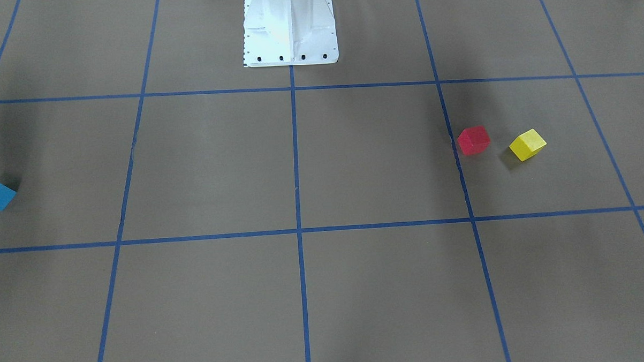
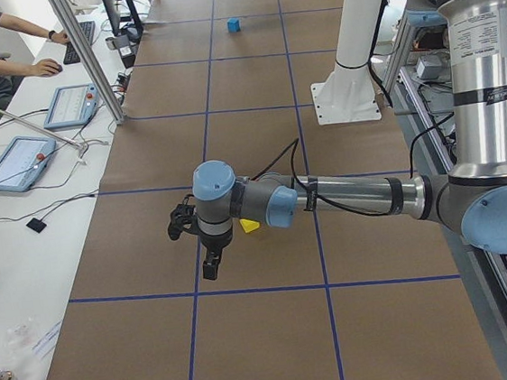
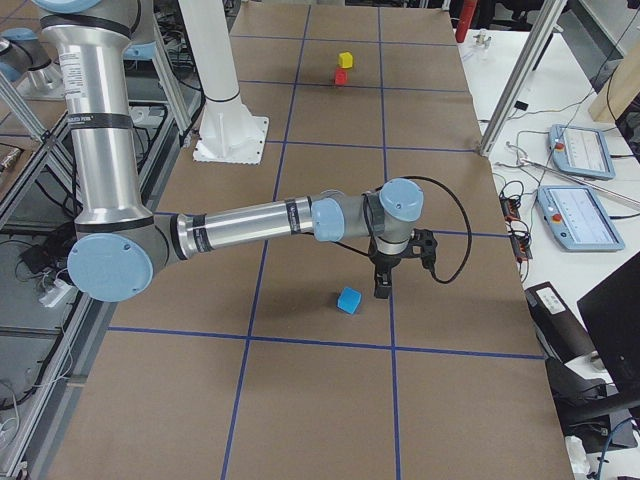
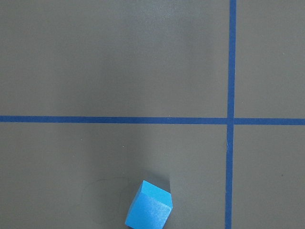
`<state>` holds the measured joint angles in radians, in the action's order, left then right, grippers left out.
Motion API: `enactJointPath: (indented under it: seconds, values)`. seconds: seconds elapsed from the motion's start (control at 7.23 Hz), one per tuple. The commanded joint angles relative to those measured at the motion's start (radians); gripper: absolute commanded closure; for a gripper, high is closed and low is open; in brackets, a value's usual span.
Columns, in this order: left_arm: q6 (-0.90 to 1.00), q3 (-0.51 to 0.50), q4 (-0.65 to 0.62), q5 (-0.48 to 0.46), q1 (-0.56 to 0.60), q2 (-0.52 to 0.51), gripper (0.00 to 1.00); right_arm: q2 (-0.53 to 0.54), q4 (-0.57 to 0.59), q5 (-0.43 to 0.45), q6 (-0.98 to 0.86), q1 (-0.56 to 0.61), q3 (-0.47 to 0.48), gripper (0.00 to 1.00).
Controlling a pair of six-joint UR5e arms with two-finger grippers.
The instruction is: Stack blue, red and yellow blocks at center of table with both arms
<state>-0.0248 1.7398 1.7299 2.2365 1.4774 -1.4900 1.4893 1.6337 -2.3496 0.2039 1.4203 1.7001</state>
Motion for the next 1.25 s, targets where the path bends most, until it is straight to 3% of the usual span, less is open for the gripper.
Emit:
enactJointPath:
  seconds: [0.0, 0.14, 1.11]
  values:
    - [-0.003, 0.000, 0.014, 0.002, -0.002, 0.016, 0.00, -0.001, -0.009, -0.011, 0.000, -0.001, -0.006, 0.00]
    - [-0.012, 0.000, 0.014, 0.009, -0.002, 0.020, 0.00, 0.000, -0.061, -0.032, 0.006, -0.001, -0.029, 0.00]
    - [-0.067, 0.009, 0.016, 0.041, -0.002, 0.022, 0.00, 0.008, -0.069, -0.074, 0.032, -0.035, -0.039, 0.00]
